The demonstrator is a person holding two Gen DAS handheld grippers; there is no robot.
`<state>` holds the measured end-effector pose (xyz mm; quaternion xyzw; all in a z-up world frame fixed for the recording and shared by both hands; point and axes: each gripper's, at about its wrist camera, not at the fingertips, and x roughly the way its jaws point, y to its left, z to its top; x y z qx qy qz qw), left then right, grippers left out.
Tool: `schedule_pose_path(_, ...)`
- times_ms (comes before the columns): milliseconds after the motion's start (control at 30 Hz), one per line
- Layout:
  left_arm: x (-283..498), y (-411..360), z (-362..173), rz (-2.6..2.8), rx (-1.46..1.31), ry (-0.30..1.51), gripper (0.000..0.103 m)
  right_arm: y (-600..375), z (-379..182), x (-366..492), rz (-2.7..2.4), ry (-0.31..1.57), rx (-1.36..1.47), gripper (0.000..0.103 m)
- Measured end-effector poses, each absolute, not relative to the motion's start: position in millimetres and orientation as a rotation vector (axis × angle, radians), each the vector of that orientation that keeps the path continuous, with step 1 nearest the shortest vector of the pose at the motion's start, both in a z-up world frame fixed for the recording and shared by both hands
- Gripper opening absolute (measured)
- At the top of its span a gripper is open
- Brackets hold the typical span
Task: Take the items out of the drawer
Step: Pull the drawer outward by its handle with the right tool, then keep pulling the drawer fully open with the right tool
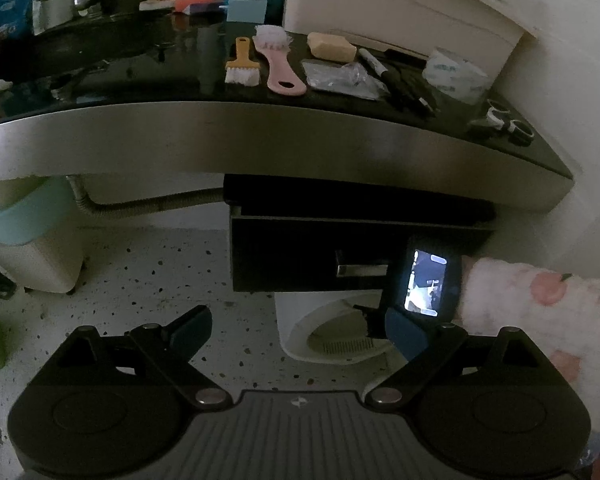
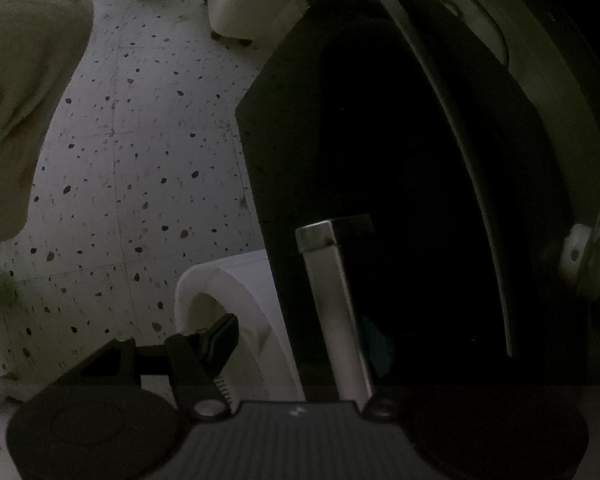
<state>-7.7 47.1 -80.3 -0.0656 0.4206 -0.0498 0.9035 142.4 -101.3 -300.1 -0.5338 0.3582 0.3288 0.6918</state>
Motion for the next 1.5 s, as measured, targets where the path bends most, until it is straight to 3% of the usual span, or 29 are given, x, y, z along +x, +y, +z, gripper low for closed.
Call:
schedule_pose_path(300,-5.2,46.2,-84.5,-0.099,-0.133,0.882,0.094,-104.7,-297.9,115.1,0.784,0.782,-1.203,0.066)
schedule_pose_path(400,-4.8,44.5,-86.8,-0.101,-0.124,0.894,0.094,-106.5,-291.5,109.3,0.773,0.786,-1.152,0.054)
schedule_pose_path(467,-5.4,43.4,-88.1,-0.104,-0.118,0.899,0.094,-108.7,-285.8,109.2,0.765,0.79,-1.124,0.04)
schedule_pose_path(633,-6.1,43.0,-88.8,-0.11,-0.118,0.9,0.094,-109.3,-282.4,103.8,0.765,0.79,-1.137,0.031)
schedule_pose_path(1500,-7.4,40.5,-94.1,-0.113,-0.138,0.919,0.094,-117.3,-273.8,66.1,0.757,0.841,-1.024,0.029)
